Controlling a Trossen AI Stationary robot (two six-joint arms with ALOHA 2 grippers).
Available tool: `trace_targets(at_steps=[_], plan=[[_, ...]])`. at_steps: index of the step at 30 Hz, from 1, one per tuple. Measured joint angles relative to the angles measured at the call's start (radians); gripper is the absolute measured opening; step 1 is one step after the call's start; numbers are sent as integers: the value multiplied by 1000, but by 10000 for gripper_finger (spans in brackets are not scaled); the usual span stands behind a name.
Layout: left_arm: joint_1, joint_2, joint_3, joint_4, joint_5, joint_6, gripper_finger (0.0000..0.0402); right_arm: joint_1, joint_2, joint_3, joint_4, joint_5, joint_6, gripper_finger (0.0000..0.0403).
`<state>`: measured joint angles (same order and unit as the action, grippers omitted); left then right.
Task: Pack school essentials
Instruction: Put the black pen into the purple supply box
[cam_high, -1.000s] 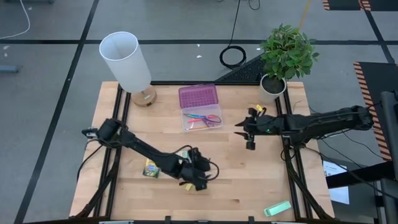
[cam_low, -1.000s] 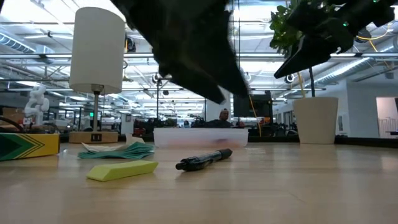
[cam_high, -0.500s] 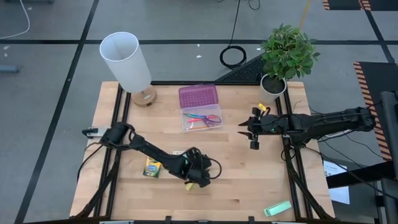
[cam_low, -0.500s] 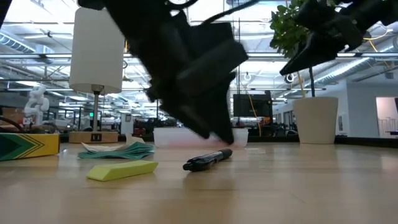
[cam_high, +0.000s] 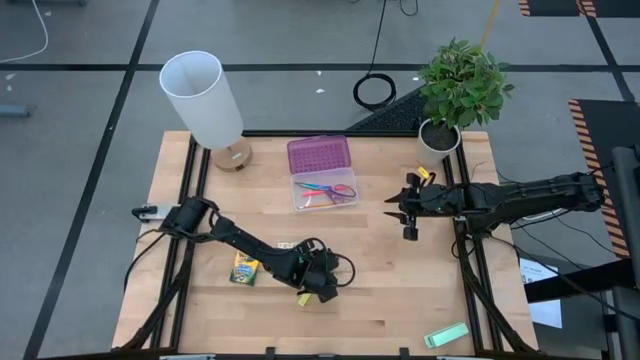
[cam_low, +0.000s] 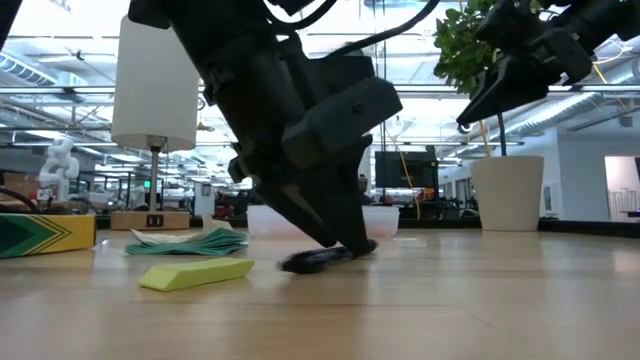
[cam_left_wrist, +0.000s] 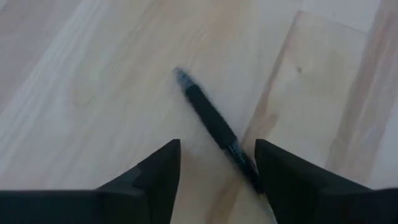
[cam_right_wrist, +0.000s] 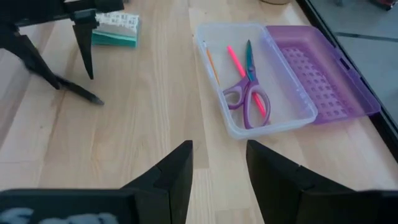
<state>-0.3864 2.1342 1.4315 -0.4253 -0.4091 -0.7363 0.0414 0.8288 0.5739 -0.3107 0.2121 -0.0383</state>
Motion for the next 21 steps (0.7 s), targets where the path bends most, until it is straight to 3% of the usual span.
trace_targets(at_steps=[21], plan=[[10,0,1,-31,27,77,69,0,0,0,-5,-3,0,141]])
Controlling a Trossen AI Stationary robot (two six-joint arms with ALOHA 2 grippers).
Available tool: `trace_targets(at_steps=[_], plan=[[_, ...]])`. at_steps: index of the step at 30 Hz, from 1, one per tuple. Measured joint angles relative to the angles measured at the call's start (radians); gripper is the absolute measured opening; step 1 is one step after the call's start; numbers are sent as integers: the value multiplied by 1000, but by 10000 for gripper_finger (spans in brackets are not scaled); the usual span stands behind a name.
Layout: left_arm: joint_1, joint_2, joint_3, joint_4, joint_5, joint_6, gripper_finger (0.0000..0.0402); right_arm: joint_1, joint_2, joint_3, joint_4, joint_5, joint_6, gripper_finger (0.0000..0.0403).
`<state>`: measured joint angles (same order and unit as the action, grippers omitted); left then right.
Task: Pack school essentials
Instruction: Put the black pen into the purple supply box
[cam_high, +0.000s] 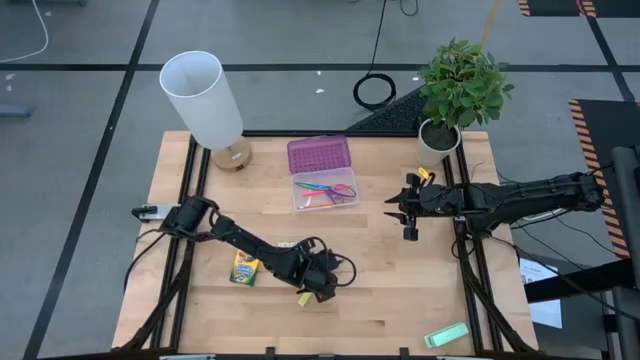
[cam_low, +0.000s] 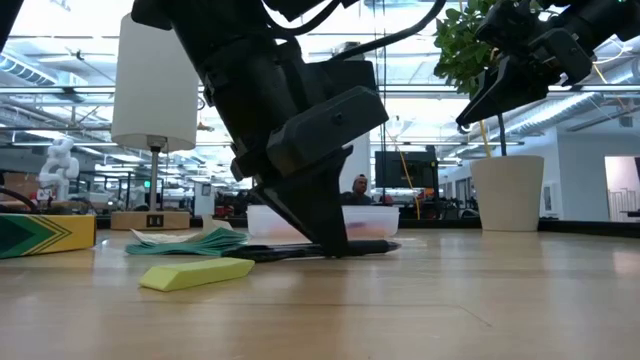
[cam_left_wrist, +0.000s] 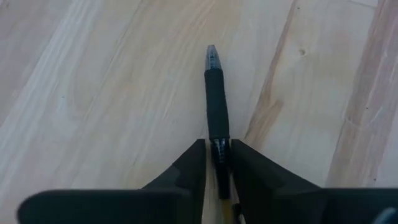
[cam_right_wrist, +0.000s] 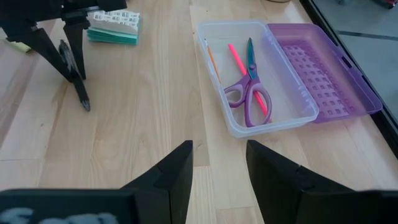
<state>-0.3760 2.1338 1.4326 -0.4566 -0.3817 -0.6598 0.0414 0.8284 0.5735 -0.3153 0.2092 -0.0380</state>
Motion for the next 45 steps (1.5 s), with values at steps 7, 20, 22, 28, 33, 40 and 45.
trace_targets(at_steps=[7,20,22,28,33,40,45], plan=[[3,-1,0,-3,6,11,31,0,0,0,0,0,0,141],[31,-31,-2,-11,69,78,47,0,0,0,0,-1,19,141],[40,-55,-2,-6,75,107,48,0,0,0,0,-1,19,141],[75,-148,-2,-16,79,243,48,0,0,0,-4,-1,19,141],[117,-232,-1,-24,103,379,49,0,0,0,-5,-1,19,141],[192,-326,-1,-52,103,543,49,0,0,0,-5,-1,19,141],[252,-363,-1,-67,102,658,49,0,0,0,-5,-1,19,141]])
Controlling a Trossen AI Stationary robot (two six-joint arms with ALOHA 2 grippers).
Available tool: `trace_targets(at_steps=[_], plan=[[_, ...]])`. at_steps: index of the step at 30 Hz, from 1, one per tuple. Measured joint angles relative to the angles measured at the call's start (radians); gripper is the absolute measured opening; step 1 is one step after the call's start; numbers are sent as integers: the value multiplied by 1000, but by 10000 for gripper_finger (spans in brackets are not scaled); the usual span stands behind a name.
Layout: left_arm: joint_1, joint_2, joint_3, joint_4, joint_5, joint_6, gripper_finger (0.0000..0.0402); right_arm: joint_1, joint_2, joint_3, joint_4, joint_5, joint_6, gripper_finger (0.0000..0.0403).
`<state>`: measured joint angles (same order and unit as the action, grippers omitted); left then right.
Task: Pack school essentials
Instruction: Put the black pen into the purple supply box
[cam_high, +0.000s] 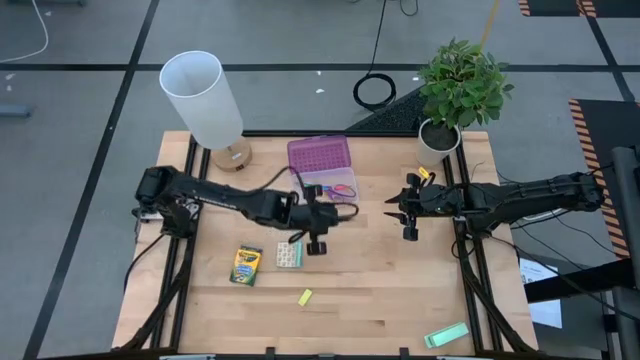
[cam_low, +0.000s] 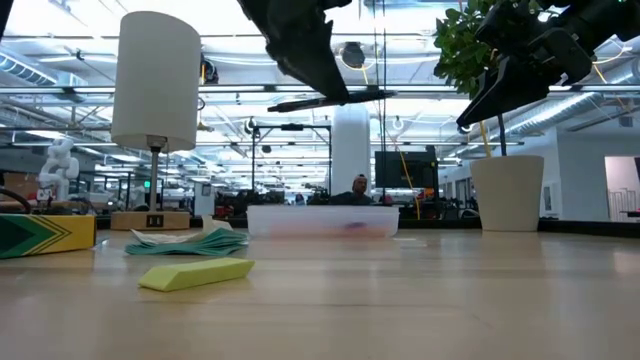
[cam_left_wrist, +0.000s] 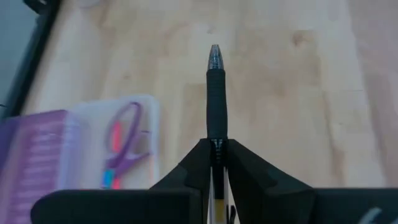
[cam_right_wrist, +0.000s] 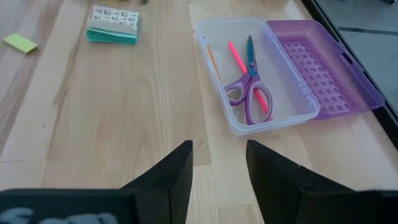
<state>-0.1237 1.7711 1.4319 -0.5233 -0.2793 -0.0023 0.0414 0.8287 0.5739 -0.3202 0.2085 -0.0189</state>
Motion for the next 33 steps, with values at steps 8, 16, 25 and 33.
trace_targets(at_steps=[8,16,25,33], plan=[[110,-7,0,2,1,118,49,0,0,0,1,0,0,141],[212,-7,0,16,29,166,49,0,0,0,1,0,0,141],[309,3,-102,248,150,207,49,0,0,0,1,0,0,141],[375,3,-249,463,152,221,49,0,0,0,1,0,0,141]])
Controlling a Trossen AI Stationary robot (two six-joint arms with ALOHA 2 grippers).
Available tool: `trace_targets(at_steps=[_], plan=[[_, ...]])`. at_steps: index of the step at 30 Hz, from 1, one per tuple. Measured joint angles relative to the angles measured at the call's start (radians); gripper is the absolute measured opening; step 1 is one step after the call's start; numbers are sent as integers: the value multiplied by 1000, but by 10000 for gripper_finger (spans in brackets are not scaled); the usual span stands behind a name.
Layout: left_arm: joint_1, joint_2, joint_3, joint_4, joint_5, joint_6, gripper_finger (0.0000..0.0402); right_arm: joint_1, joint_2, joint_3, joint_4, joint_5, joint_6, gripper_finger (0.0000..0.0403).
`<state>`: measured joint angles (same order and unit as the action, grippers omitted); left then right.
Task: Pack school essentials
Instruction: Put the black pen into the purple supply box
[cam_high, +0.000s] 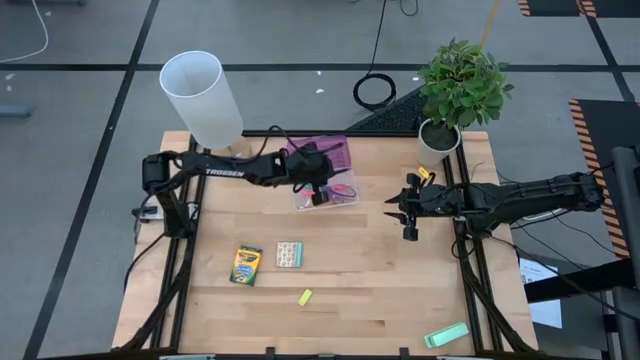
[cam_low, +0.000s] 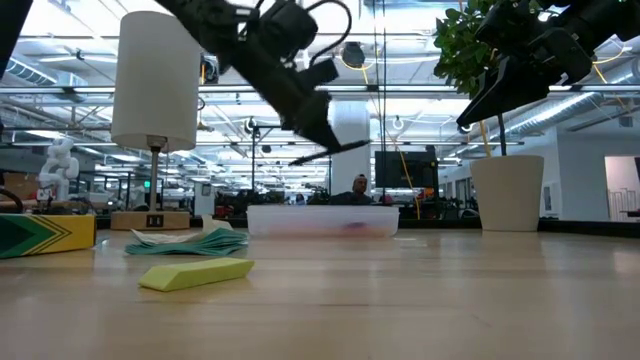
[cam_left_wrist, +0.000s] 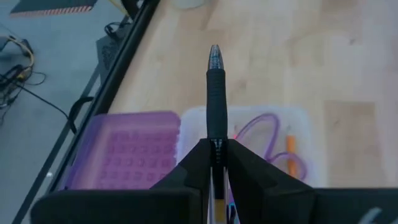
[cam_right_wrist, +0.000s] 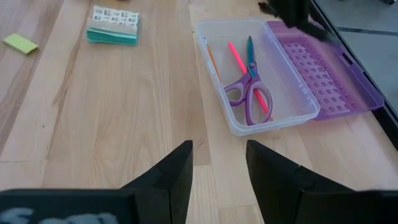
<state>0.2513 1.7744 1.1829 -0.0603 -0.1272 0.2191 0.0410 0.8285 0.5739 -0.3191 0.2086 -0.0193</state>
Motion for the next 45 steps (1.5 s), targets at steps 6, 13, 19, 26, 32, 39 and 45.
trace_targets(at_steps=[6,13,19,26,32,39,45], plan=[[33,0,-96,156,30,11,49,0,0,0,0,0,0,141],[52,0,-142,224,57,11,49,0,0,0,8,0,0,141],[56,5,-157,257,56,9,49,0,0,0,8,0,0,141],[56,77,-158,316,49,-4,49,0,0,0,8,0,0,141],[54,123,-157,362,47,-9,49,0,0,1,7,0,0,141],[54,138,-158,326,13,-6,49,0,0,1,7,0,0,141],[55,138,-158,315,-3,9,69,0,0,1,7,0,0,141]])
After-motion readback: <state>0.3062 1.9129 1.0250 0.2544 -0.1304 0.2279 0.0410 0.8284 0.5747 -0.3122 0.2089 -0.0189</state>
